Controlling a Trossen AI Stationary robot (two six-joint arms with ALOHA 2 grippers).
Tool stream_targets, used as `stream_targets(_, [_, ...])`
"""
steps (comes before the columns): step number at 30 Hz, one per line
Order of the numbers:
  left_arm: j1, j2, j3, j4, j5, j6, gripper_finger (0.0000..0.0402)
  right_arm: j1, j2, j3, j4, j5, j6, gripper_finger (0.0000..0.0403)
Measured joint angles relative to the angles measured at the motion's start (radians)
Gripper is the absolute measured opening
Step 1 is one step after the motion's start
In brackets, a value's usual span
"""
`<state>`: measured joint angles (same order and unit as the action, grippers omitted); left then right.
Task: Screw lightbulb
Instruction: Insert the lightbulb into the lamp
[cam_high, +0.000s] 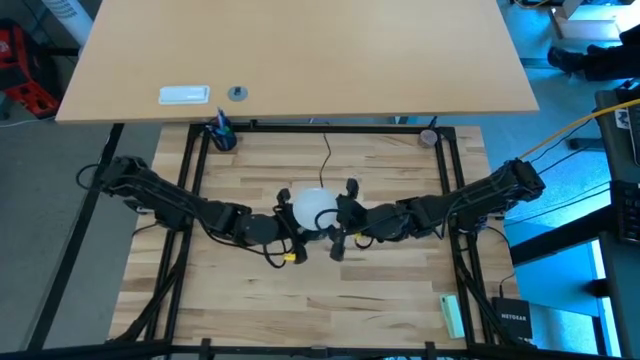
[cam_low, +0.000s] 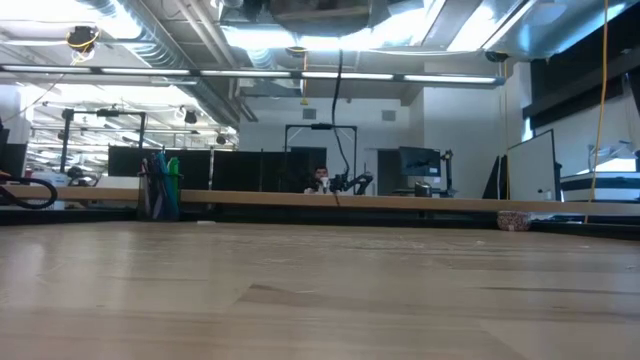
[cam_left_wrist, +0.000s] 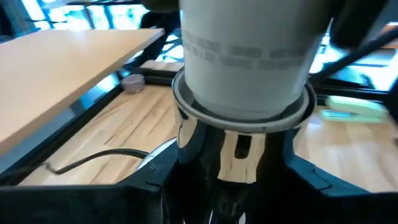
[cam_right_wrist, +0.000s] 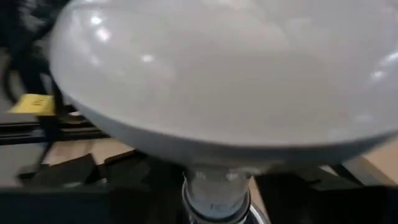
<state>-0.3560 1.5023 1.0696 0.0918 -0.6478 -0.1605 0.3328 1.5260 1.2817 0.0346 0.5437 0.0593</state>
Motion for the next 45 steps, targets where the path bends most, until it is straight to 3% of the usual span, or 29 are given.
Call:
stream_targets(5, [-0.007, -0.030, 0.000, -0.036, 0.139, 0.037, 0.0164, 0.000, -0.083, 0.000, -0.072, -0.157, 0.032, 0.0302])
stream_targets(9, [0.002, -0.060, 0.000, -0.080, 0.322, 0.036, 0.0164, 0.000, -0.158, 0.000, -0.208, -0.321, 0.057, 0.0351])
stream_targets(14, [0.005, -0.060, 0.000, -0.033, 0.535, 0.064, 0.0164, 0.000, -0.156, 0.001, -0.192, -0.525, 0.024, 0.0341])
stream_targets(17, [0.010, -0.052, 0.000, -0.015, 0.611, 0.065, 0.0164, 0.000, -0.104, 0.001, -0.103, -0.584, -0.018, 0.0320])
stream_targets(27, [0.010, -0.039, 0.000, -0.006, 0.676, 0.091, 0.0164, -0.008, 0.046, 0.001, 0.156, -0.683, -0.090, 0.0251])
stream_targets(31, [0.015, -0.039, 0.000, -0.012, 0.678, 0.094, 0.0165, -0.008, 0.058, 0.001, 0.181, -0.683, -0.092, 0.0221])
stream_targets(36, [0.017, -0.039, 0.000, -0.026, 0.653, 0.095, 0.0164, -0.005, 0.055, 0.001, 0.165, -0.611, -0.088, 0.0153])
stream_targets(40, [0.009, -0.039, 0.000, -0.048, 0.484, 0.095, 0.0165, -0.005, 0.040, 0.001, 0.111, -0.492, -0.073, 0.0153])
stream_targets(45, [-0.004, -0.026, -0.001, -0.063, 0.096, 0.076, 0.0164, -0.002, 0.029, 0.004, 0.019, -0.065, -0.019, 0.0153])
